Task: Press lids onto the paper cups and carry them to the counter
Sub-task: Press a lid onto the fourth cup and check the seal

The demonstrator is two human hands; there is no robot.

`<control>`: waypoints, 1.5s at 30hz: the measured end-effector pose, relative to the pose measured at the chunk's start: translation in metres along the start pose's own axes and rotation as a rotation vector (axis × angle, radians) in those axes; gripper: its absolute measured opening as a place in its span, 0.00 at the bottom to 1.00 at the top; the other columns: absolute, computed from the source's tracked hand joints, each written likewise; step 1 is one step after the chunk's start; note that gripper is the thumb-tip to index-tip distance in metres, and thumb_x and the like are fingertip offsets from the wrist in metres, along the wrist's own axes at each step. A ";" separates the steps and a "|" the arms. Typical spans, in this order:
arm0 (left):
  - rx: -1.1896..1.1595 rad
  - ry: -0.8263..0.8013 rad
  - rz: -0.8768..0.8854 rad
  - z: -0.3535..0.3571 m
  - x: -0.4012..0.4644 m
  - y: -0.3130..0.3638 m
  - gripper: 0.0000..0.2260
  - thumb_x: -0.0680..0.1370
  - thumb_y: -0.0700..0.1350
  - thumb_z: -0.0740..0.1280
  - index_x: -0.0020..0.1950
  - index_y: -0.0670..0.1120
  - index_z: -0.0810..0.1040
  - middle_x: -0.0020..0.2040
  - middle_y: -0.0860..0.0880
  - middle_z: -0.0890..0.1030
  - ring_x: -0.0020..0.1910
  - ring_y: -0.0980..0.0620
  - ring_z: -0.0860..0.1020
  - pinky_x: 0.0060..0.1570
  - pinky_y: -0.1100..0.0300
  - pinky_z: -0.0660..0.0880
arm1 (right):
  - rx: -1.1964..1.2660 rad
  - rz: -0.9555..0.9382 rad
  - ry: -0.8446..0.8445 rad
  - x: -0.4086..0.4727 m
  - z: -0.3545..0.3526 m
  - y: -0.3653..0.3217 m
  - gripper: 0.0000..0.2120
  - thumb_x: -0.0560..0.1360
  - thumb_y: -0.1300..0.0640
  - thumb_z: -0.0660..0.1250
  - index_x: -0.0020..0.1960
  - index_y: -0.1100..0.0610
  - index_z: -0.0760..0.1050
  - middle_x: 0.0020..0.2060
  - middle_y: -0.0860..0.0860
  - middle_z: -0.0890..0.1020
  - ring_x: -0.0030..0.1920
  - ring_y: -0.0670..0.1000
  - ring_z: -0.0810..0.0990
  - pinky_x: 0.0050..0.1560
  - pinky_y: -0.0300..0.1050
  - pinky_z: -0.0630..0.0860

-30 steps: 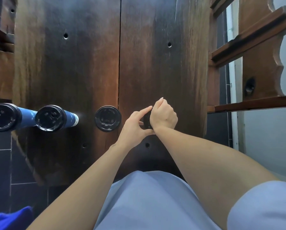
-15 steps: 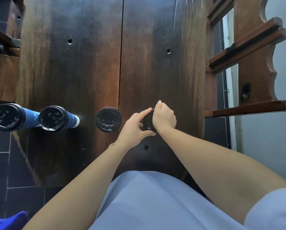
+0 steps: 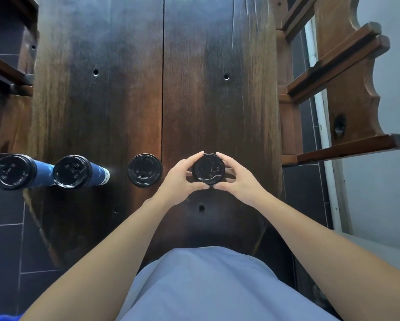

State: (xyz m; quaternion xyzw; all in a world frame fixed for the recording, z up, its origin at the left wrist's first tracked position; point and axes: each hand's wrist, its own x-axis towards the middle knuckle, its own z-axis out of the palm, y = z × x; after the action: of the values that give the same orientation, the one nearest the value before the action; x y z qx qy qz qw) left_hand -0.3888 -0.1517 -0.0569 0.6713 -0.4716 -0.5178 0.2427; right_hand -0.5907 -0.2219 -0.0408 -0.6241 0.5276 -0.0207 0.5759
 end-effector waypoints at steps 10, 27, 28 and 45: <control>-0.193 -0.092 -0.108 -0.010 0.004 0.016 0.34 0.76 0.45 0.78 0.79 0.57 0.67 0.71 0.58 0.76 0.70 0.55 0.75 0.64 0.62 0.76 | -0.034 -0.025 -0.079 0.012 -0.018 -0.016 0.36 0.73 0.53 0.78 0.77 0.47 0.66 0.68 0.45 0.77 0.64 0.46 0.77 0.61 0.41 0.76; -0.508 0.008 -0.107 -0.020 -0.025 0.062 0.27 0.76 0.54 0.72 0.74 0.60 0.72 0.67 0.55 0.82 0.66 0.52 0.80 0.65 0.45 0.80 | 0.331 -0.055 -0.056 -0.026 -0.043 -0.037 0.25 0.77 0.41 0.66 0.72 0.47 0.69 0.65 0.46 0.79 0.63 0.49 0.80 0.61 0.47 0.81; -0.535 0.004 -0.108 -0.020 -0.027 0.064 0.27 0.75 0.53 0.73 0.74 0.59 0.72 0.66 0.54 0.83 0.66 0.51 0.81 0.65 0.44 0.80 | 0.336 -0.063 -0.071 -0.028 -0.043 -0.037 0.26 0.77 0.40 0.65 0.72 0.47 0.69 0.65 0.46 0.79 0.63 0.49 0.80 0.60 0.48 0.81; -0.560 0.034 -0.065 -0.009 -0.060 0.090 0.29 0.70 0.54 0.79 0.70 0.58 0.75 0.64 0.53 0.82 0.64 0.50 0.82 0.59 0.40 0.82 | 0.336 -0.113 -0.066 -0.054 -0.024 -0.058 0.30 0.75 0.35 0.66 0.73 0.43 0.66 0.63 0.41 0.79 0.61 0.44 0.80 0.52 0.35 0.78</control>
State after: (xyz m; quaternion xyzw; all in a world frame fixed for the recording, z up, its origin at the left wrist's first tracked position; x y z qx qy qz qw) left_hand -0.4164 -0.1389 0.0474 0.6014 -0.2843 -0.6240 0.4099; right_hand -0.5931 -0.2142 0.0418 -0.5481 0.4614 -0.1206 0.6871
